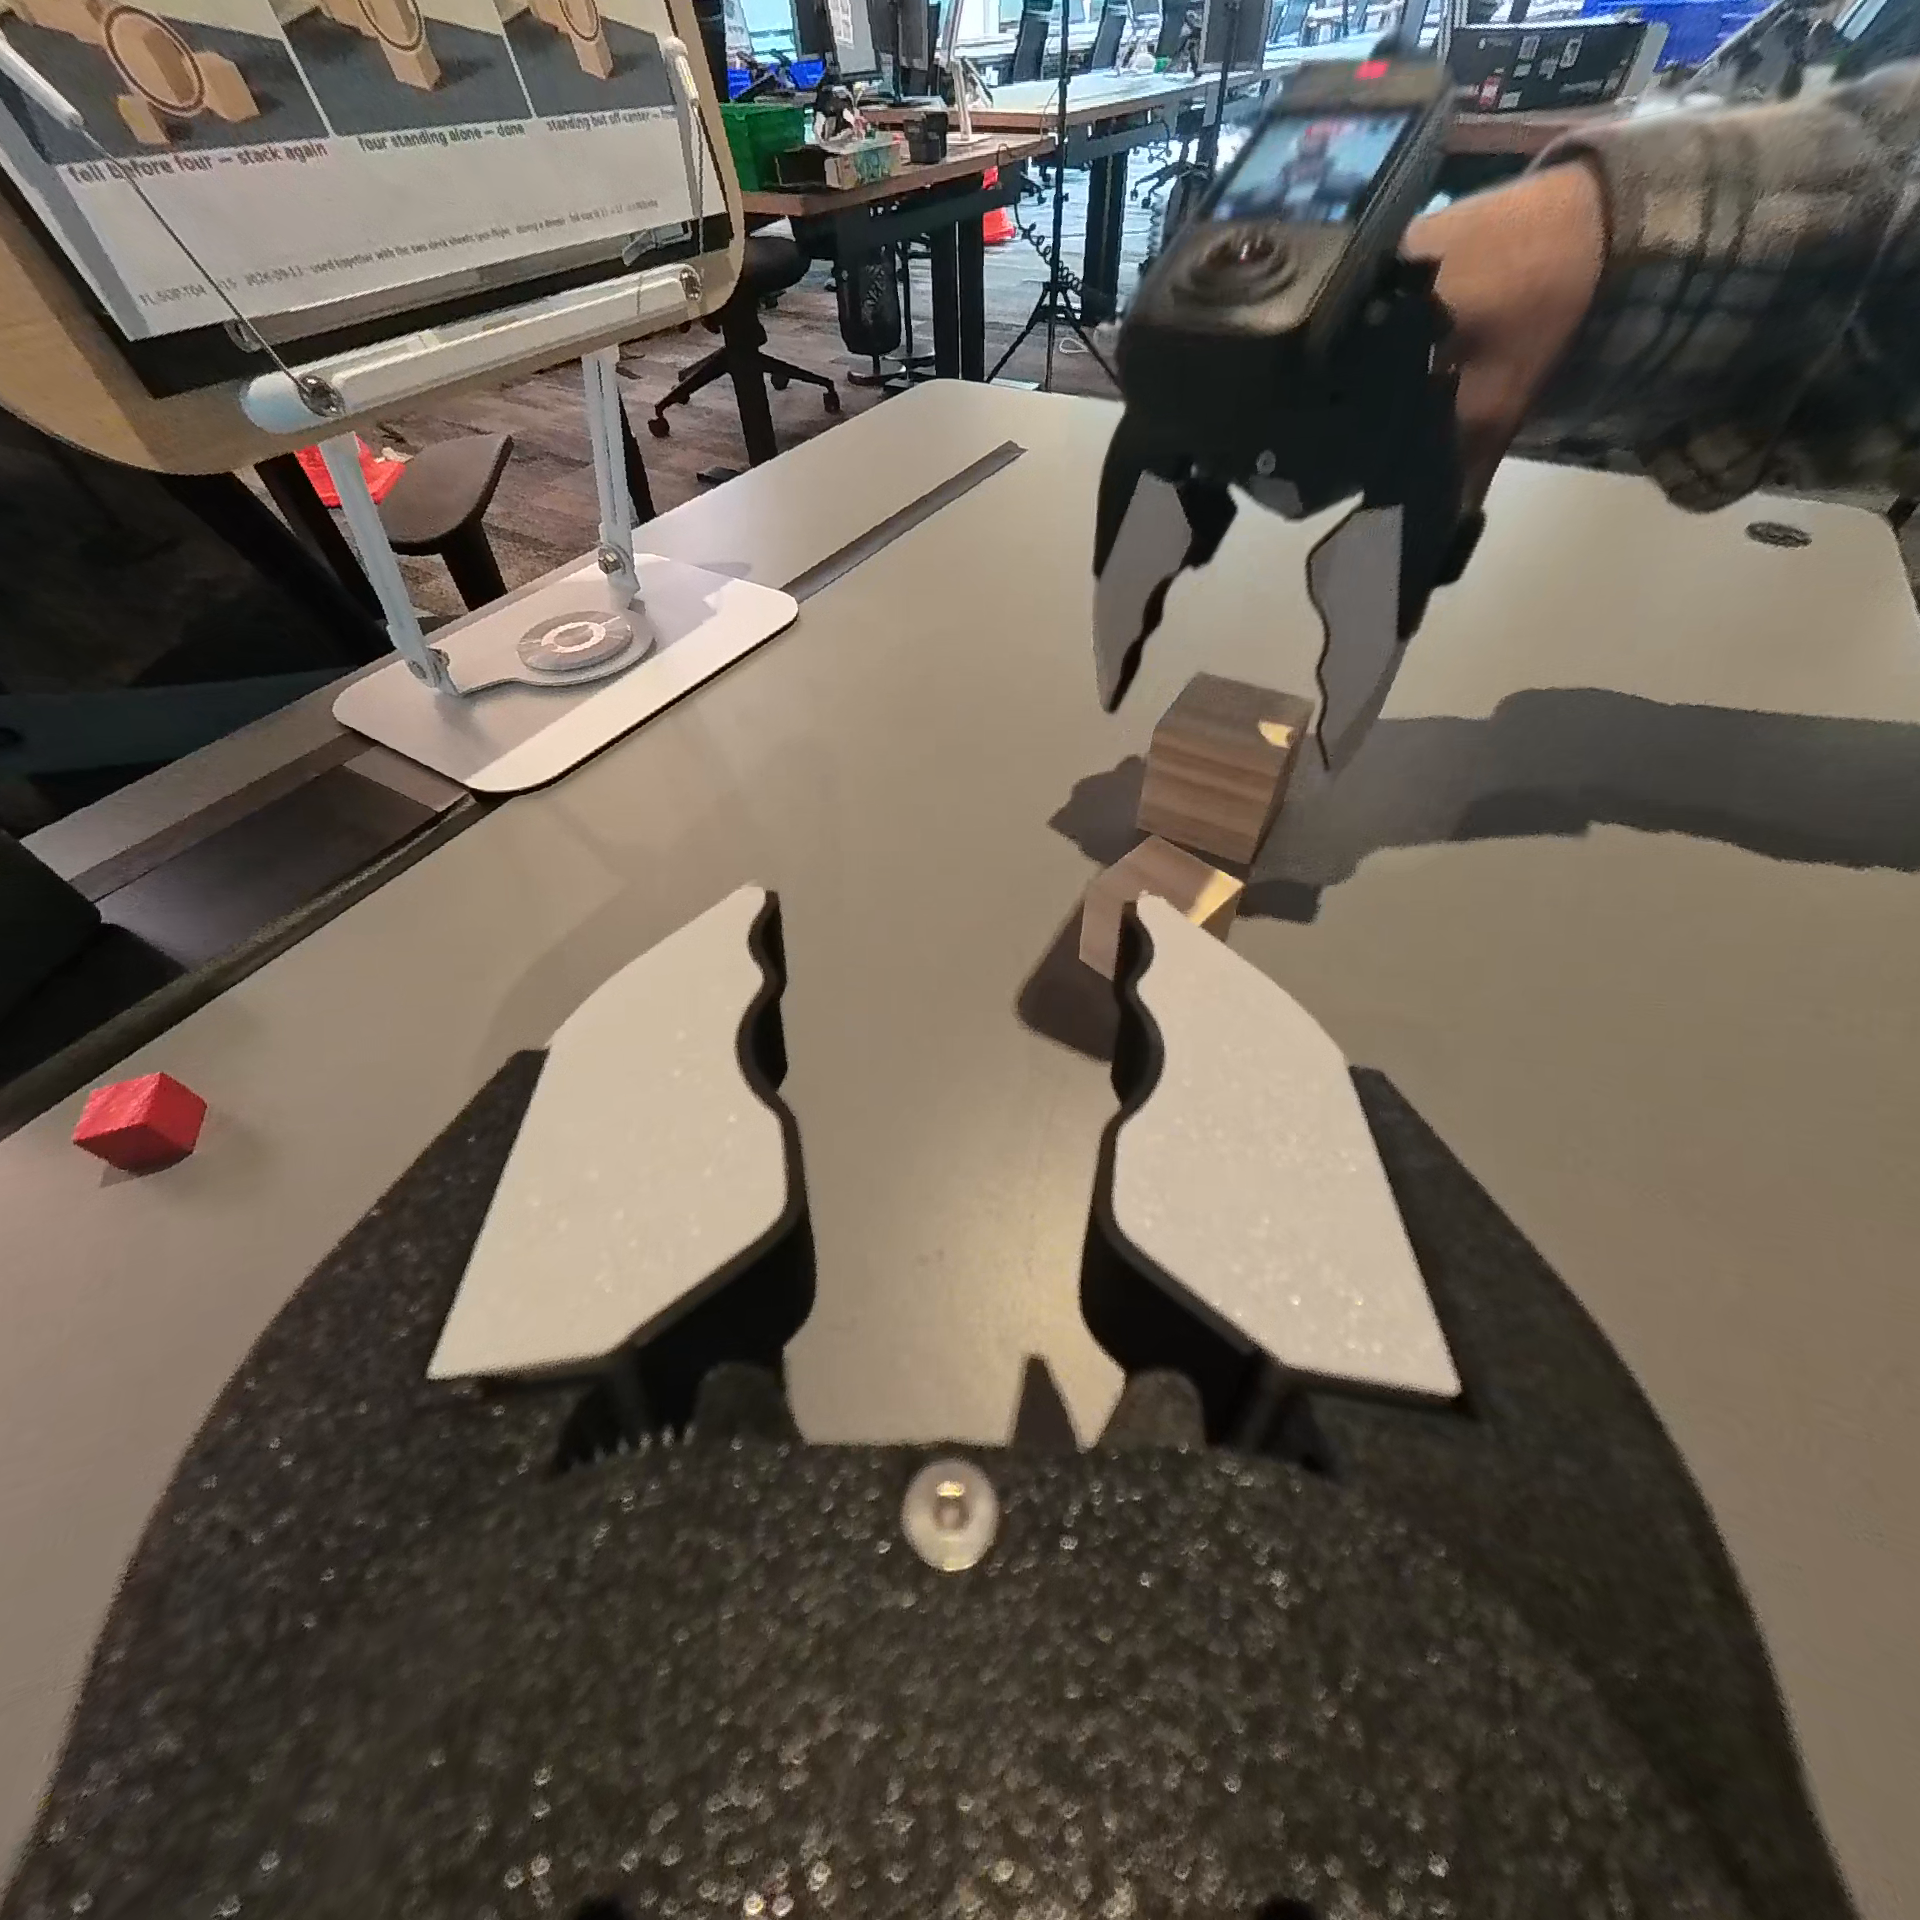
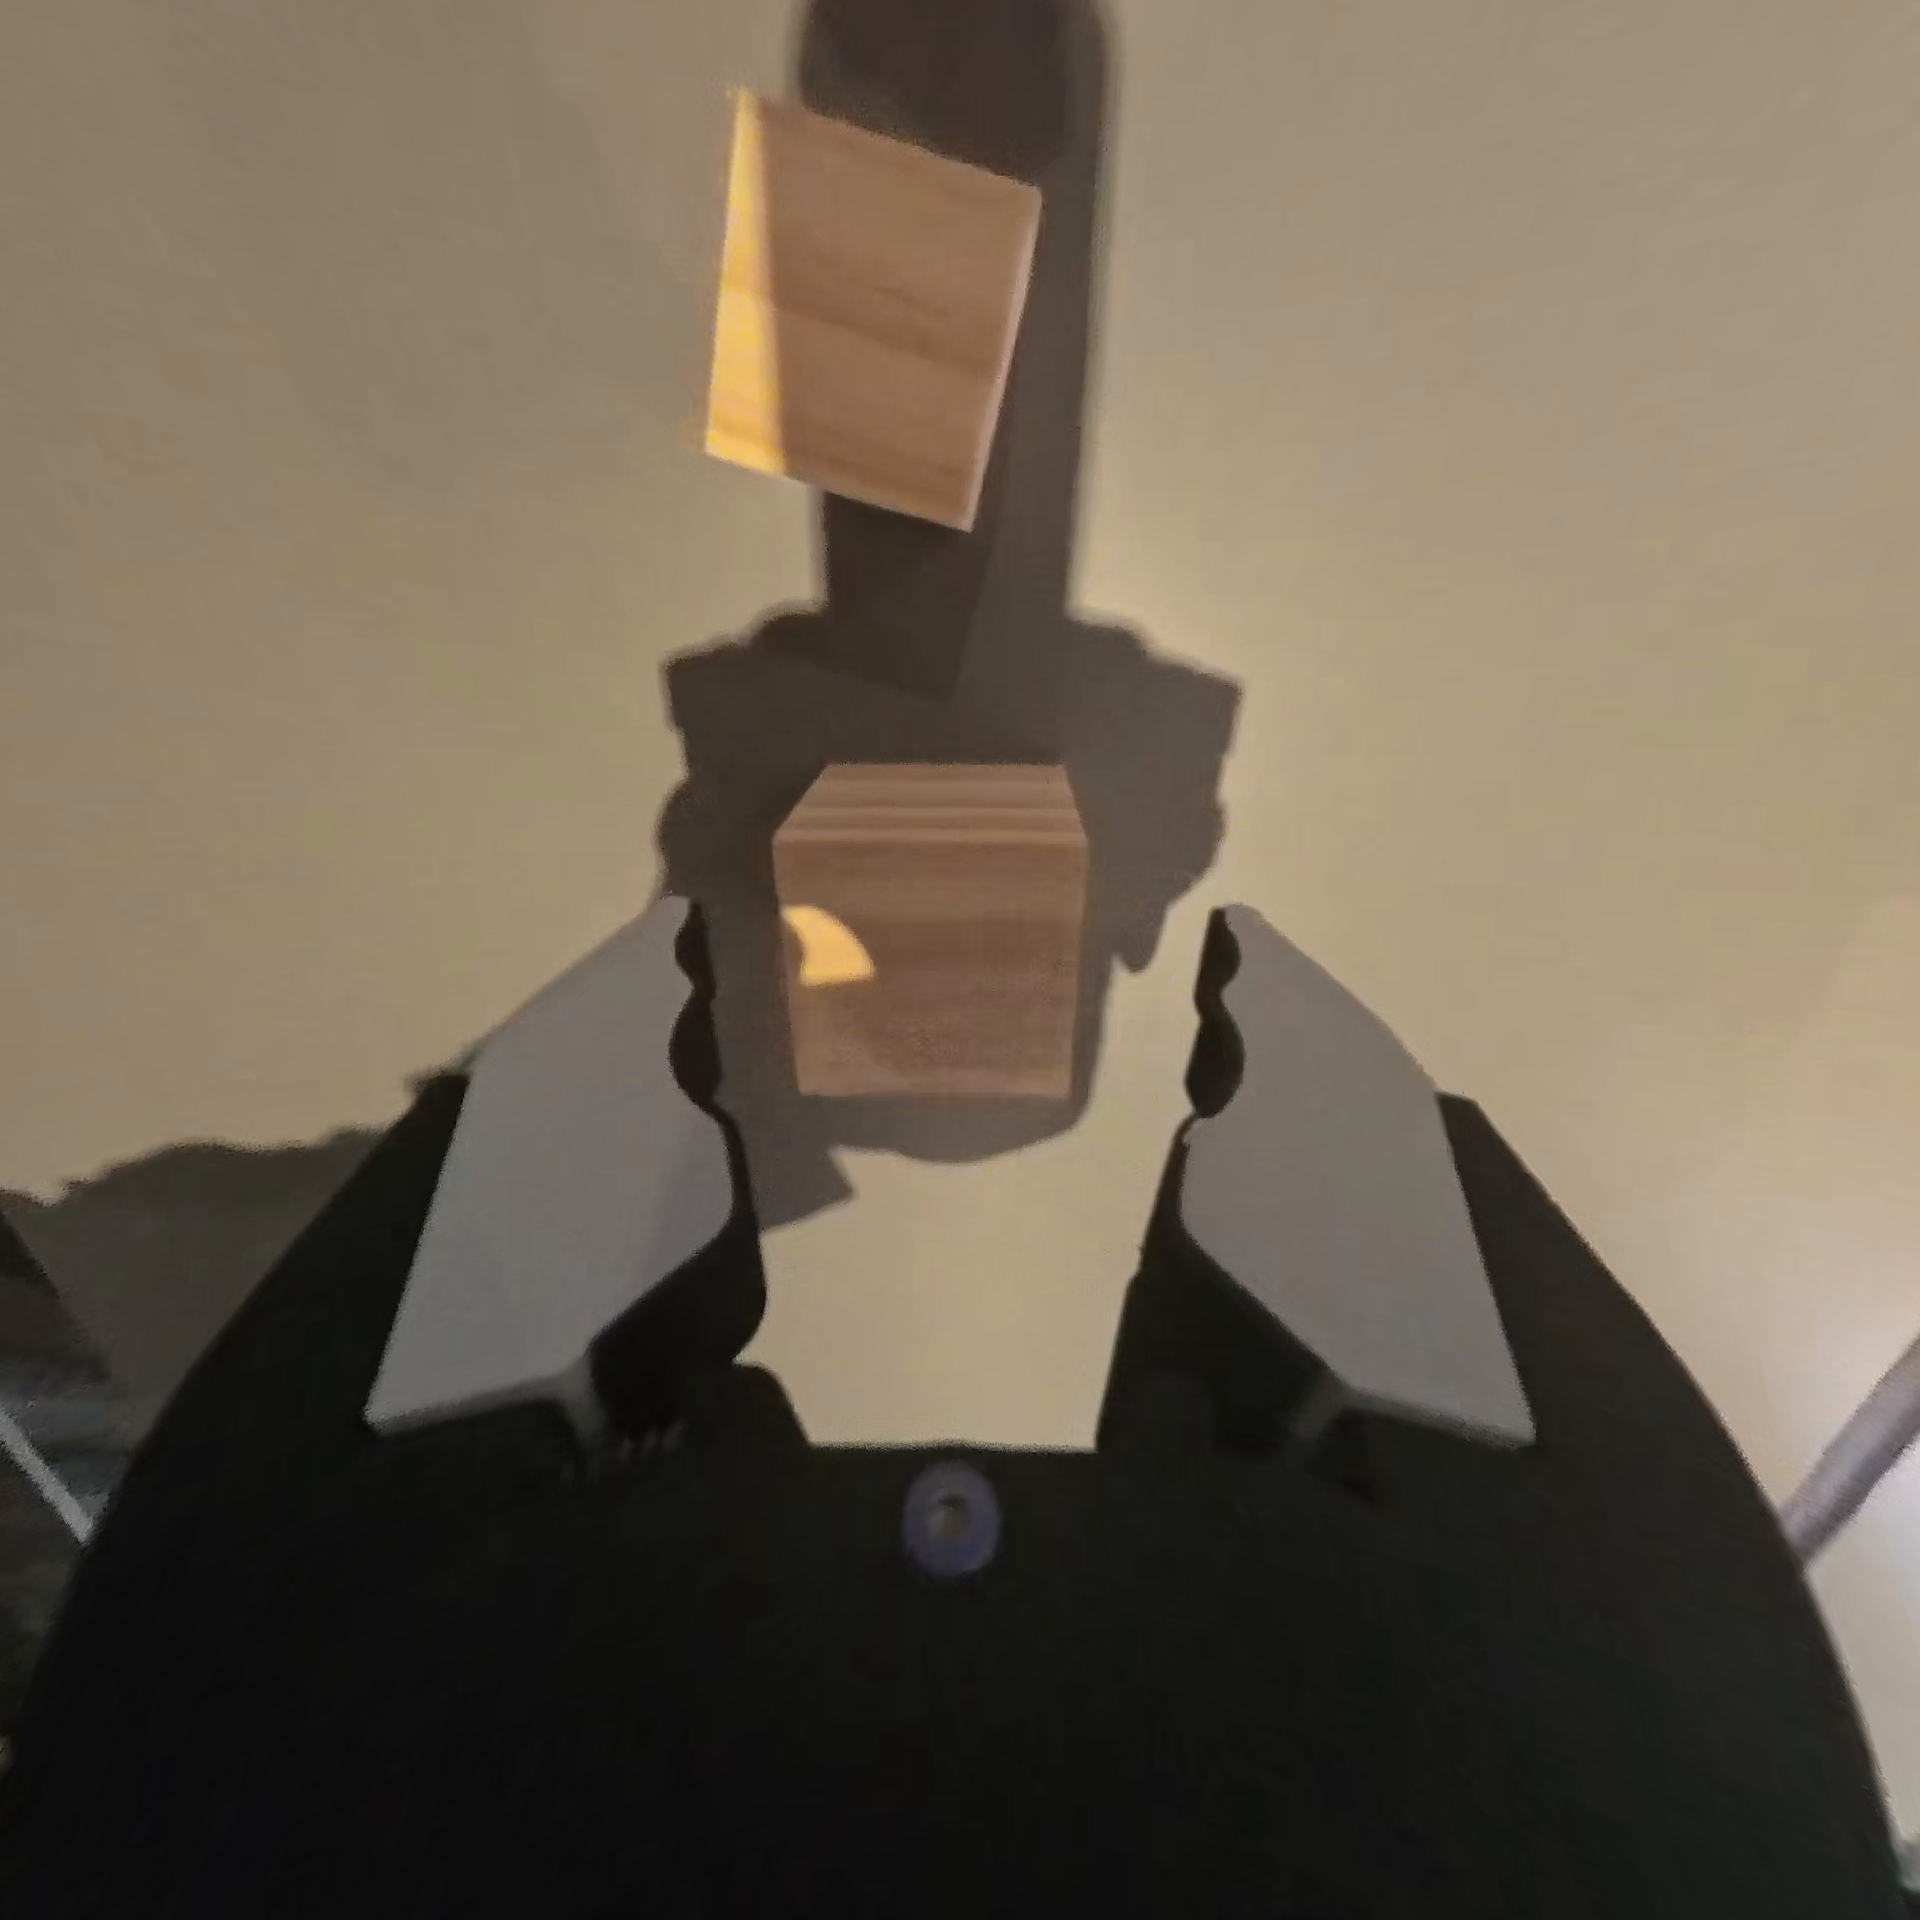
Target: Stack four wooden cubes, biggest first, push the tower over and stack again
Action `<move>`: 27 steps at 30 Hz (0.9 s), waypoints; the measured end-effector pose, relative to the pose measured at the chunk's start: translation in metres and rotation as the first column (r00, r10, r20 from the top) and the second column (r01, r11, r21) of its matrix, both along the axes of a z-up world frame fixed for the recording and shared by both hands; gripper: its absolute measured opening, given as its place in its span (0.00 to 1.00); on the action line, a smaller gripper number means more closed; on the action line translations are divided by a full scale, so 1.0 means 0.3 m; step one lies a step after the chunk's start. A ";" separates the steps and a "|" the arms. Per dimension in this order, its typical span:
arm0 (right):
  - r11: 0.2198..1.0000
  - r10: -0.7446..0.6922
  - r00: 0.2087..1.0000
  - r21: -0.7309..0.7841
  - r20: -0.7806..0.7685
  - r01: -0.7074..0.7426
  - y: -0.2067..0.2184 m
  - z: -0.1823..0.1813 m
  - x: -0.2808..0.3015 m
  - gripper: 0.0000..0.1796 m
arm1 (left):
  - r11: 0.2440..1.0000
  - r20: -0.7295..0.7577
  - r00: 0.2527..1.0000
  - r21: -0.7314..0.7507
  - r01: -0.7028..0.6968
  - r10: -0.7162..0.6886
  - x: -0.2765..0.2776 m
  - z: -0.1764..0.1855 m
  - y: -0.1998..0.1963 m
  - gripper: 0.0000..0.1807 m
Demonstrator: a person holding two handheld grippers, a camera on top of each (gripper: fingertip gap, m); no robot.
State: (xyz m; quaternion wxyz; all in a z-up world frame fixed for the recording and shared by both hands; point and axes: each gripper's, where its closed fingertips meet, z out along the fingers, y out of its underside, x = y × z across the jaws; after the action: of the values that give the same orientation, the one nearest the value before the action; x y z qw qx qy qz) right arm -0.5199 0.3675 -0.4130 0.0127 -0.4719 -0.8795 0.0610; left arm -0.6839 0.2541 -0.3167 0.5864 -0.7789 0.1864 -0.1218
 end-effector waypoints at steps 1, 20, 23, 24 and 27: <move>1.000 -0.003 1.000 0.003 -0.023 0.003 0.002 0.027 -0.001 0.51 | 1.000 0.000 1.000 -0.004 0.003 -0.003 0.002 -0.004 0.000 0.34; 0.882 -0.465 0.441 -0.443 -0.768 0.159 0.028 0.154 0.343 0.51 | 0.871 -0.178 0.873 -0.294 0.393 -0.454 0.255 -0.199 0.123 0.43; 0.880 -0.471 0.394 -0.454 -0.789 0.142 0.033 0.139 0.353 0.51 | 0.851 -0.162 0.862 -0.325 0.412 -0.480 0.273 -0.236 0.140 0.42; 0.880 -0.470 0.387 -0.454 -0.794 0.139 0.031 0.144 0.358 0.51 | 0.845 -0.159 0.858 -0.332 0.419 -0.488 0.277 -0.247 0.145 0.42; 0.880 -0.470 0.372 -0.458 -0.801 0.126 0.026 0.154 0.370 0.50 | 0.829 -0.160 0.844 -0.347 0.438 -0.513 0.287 -0.270 0.160 0.41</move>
State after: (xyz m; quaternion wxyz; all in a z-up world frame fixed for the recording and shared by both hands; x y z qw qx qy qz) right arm -0.4088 0.3752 -0.3668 0.4104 -0.5142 -0.6114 0.4397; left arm -0.5977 0.3022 -0.3978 0.3854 -0.7951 0.4264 -0.1937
